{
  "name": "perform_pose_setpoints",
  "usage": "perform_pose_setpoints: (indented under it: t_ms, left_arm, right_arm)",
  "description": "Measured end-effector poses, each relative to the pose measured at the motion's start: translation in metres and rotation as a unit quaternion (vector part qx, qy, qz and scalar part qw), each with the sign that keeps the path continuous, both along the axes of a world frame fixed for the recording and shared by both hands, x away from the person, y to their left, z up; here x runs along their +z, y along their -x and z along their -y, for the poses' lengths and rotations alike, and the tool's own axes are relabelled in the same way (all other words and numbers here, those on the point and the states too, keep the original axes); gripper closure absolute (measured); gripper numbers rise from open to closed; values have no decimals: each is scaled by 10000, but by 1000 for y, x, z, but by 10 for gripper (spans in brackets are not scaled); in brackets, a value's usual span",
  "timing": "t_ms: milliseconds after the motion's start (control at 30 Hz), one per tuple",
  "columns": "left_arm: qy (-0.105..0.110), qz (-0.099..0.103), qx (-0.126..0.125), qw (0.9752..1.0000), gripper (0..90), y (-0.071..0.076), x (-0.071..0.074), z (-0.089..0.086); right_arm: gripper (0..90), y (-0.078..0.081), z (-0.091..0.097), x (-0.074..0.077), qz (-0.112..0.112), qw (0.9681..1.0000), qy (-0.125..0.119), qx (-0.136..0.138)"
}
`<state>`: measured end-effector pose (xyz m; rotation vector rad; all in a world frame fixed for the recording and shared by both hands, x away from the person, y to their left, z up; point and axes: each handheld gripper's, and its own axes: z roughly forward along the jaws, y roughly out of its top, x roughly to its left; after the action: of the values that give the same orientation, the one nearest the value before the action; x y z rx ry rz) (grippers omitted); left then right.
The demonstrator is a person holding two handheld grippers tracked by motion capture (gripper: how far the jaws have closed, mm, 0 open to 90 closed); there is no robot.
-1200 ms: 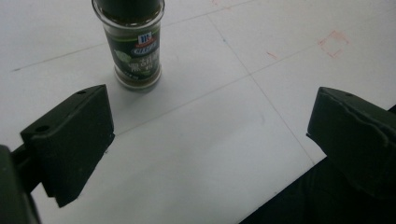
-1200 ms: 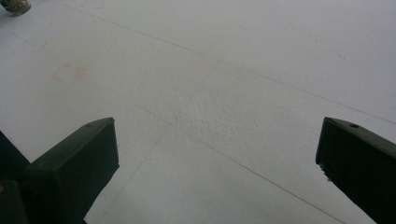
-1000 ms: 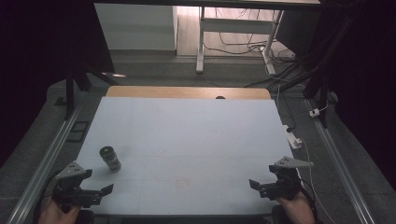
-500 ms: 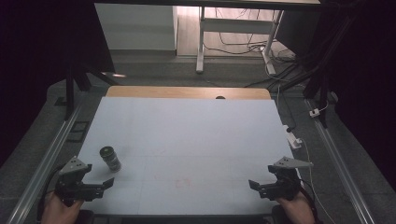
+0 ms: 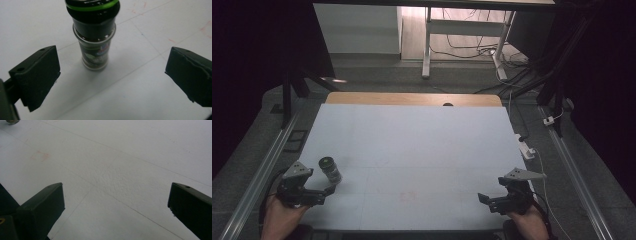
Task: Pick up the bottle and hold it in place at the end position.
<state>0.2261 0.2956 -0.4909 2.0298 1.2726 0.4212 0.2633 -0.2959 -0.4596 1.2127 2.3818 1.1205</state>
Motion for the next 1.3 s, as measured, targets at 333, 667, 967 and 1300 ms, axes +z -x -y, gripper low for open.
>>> perform_pose_setpoints:
  t_ms: [333, 667, 967, 1300]
  left_arm:
    - [-60, -122, -135, 9998, 0, -25, -14, -5]
    - [-12, -260, -276, 9993, 21, -42, -24, -14]
    - [-217, -201, -453, 9985, 219, -46, -26, -12]
    - [-311, -122, -816, 9961, 531, -44, -23, -9]
  right_arm:
    - [9, 0, 0, 0, -8, 10000, 9, 13]
    - [8, 0, -1, 0, -2, 10000, 17, 25]
    - [8, 0, -1, 0, -7, 10000, 29, 42]
    - [9, 0, -1, 0, -11, 10000, 41, 51]
